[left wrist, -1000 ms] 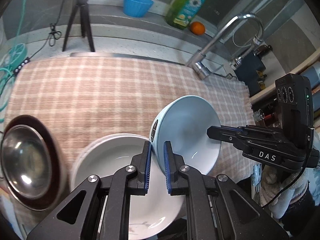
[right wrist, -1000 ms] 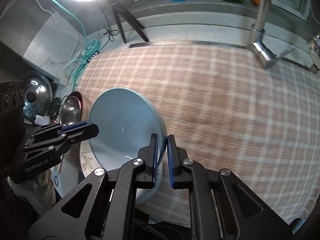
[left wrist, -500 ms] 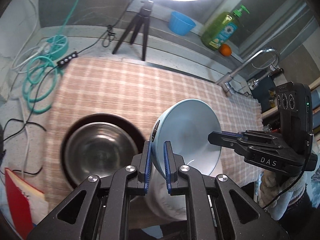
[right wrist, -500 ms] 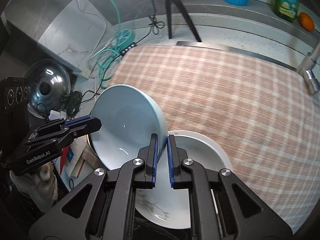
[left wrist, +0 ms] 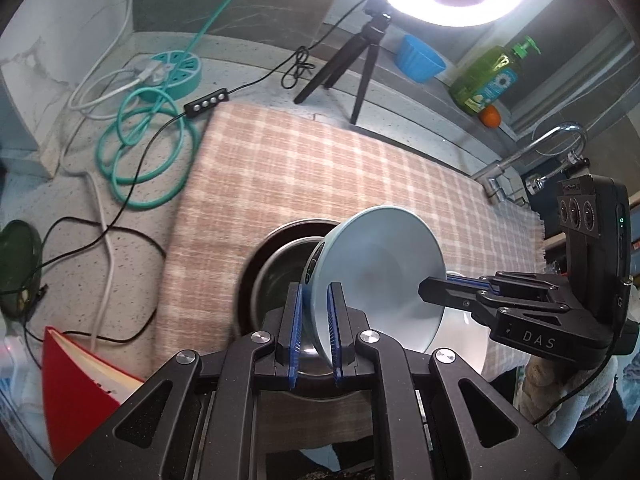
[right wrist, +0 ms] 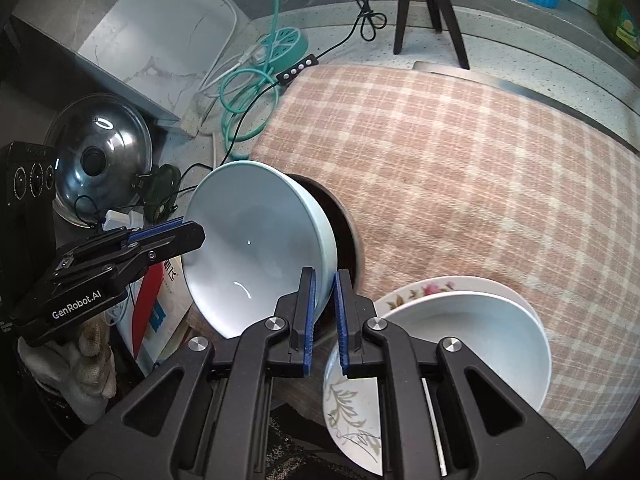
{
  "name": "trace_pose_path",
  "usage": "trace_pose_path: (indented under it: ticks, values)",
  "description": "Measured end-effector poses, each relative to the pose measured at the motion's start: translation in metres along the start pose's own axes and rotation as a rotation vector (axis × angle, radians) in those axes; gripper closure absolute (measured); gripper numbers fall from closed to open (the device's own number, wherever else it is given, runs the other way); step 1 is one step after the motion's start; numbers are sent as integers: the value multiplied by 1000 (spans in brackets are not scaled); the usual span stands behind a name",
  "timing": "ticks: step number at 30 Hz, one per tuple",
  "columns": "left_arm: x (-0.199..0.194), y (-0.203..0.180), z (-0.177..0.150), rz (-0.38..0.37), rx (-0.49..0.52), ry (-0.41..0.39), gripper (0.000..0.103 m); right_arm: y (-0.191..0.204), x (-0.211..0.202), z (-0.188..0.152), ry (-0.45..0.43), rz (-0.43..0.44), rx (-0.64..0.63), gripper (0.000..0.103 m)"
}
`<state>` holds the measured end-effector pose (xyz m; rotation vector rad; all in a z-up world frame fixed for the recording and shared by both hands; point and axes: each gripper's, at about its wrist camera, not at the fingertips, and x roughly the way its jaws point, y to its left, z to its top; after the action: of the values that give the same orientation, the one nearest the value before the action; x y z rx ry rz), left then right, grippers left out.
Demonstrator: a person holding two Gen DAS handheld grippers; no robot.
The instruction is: Organize plates and bowls
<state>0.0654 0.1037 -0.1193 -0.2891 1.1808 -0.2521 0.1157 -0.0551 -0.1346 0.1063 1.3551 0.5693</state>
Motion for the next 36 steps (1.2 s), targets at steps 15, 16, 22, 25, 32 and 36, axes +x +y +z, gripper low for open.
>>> trace_pose_path:
  ticks: [15,16,22,25,32,36]
  values:
    - [21,20,-4,36,-30,68,93,0,31,2,91,7,15,92]
    - [22,20,-3,40,-29,69,93,0,32,2,93,8,15,92]
    - [21,22,-3,47,-32,67,92,0,35,3,109,12,12,91]
    - [19,20,-2,63,-22,56,91,-1,36,3,110,20,20,91]
    - [11,22,2,74,-29,9,91,-4,33,2,104,37,44,91]
    - [13,20,9,86,-10,-4,91,-2,34,2,103,41,39,91]
